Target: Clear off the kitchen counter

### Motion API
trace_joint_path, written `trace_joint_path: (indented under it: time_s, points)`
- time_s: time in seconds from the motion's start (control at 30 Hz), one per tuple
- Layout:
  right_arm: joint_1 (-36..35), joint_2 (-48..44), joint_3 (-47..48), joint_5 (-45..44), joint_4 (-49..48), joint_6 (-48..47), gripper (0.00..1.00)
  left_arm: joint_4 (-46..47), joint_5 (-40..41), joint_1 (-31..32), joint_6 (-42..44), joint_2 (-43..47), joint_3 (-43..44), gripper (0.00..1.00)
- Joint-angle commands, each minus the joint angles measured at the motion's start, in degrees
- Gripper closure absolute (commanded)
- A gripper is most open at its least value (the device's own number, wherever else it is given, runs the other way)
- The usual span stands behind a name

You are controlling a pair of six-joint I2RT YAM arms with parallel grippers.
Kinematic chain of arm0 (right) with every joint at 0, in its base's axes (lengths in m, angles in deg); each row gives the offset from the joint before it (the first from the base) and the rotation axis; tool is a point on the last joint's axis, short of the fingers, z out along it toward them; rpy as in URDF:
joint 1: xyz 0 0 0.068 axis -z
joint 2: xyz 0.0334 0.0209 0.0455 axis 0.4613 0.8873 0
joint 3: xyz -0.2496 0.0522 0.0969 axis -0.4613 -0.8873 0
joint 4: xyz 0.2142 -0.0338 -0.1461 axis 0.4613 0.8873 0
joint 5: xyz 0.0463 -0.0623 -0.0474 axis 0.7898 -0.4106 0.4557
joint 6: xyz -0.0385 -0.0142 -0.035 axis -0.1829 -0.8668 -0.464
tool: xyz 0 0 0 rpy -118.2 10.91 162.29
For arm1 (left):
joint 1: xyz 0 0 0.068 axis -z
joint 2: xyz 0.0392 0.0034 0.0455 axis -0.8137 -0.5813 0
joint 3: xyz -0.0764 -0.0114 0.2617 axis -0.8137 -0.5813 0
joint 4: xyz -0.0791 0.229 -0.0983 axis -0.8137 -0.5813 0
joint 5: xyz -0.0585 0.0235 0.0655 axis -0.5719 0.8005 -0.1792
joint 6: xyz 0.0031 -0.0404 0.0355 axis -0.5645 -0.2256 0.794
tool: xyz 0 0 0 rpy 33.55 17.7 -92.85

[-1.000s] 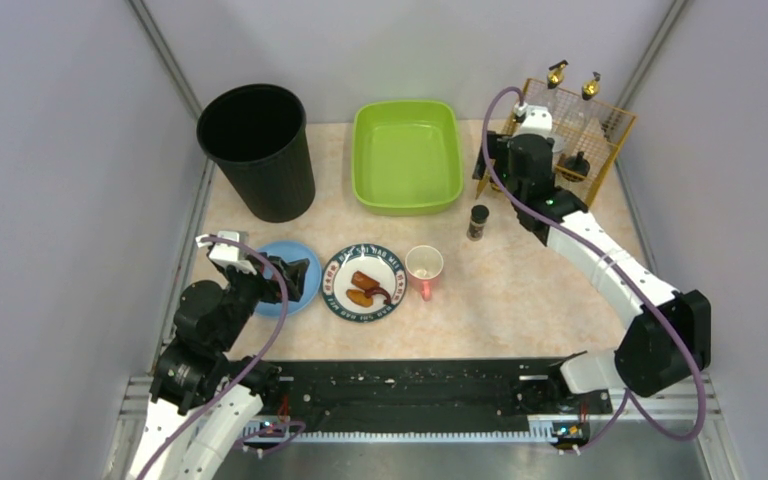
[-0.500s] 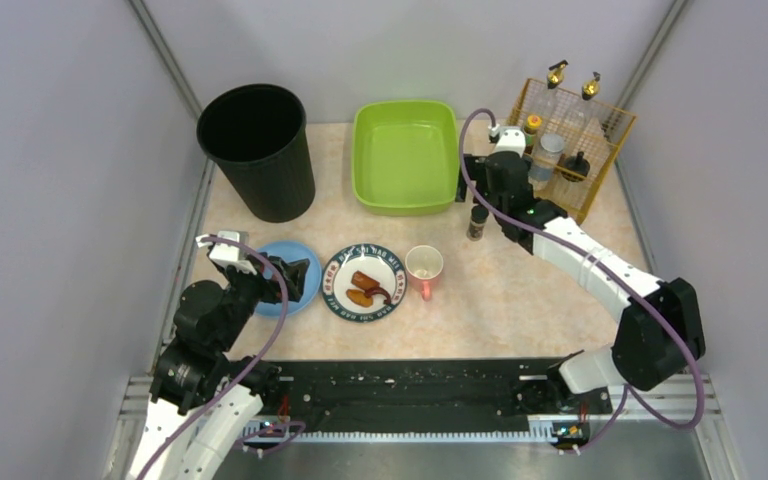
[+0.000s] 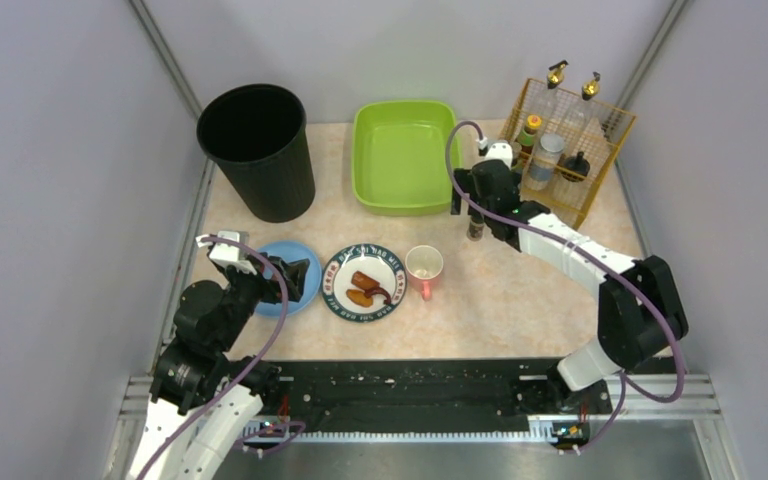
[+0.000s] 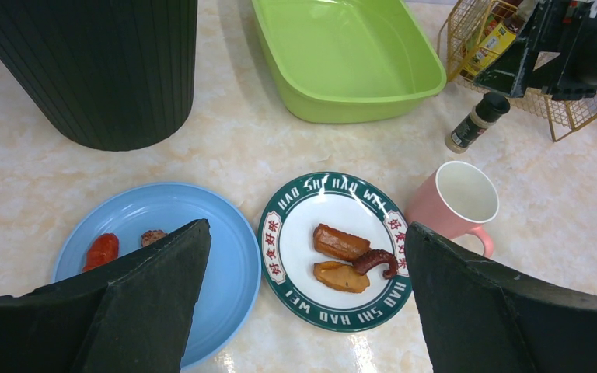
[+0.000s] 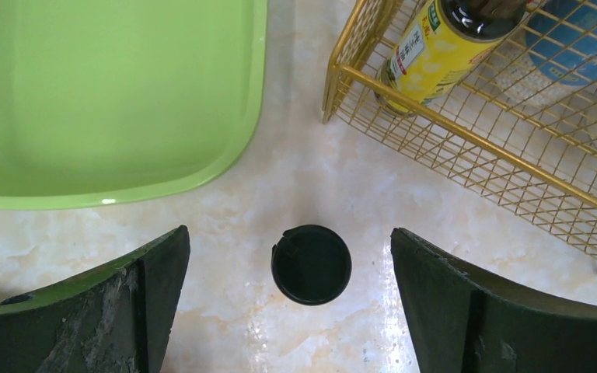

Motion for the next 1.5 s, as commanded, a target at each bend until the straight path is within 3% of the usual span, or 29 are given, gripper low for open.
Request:
trace_joint_path:
  time_s: [0.0, 0.53, 1.47]
  points:
    - [-0.9, 1.6, -0.3, -1.3, -1.4, 0.9, 0.02, 1.9, -0.6, 0.1, 0.6, 0.2, -0.1, 0.01]
    - [-0.8, 5.3, -0.4, -2.1, -2.7, 0.9, 0.11, 1.9, -0.5, 0.1, 0.6, 0.2, -0.2, 0.01]
    - [-0.5, 5.8, -1.6, -3.1, -3.5, 0.7, 0.51, 1.8, -0.4, 0.1, 0.6, 0.4, -0.2, 0.01]
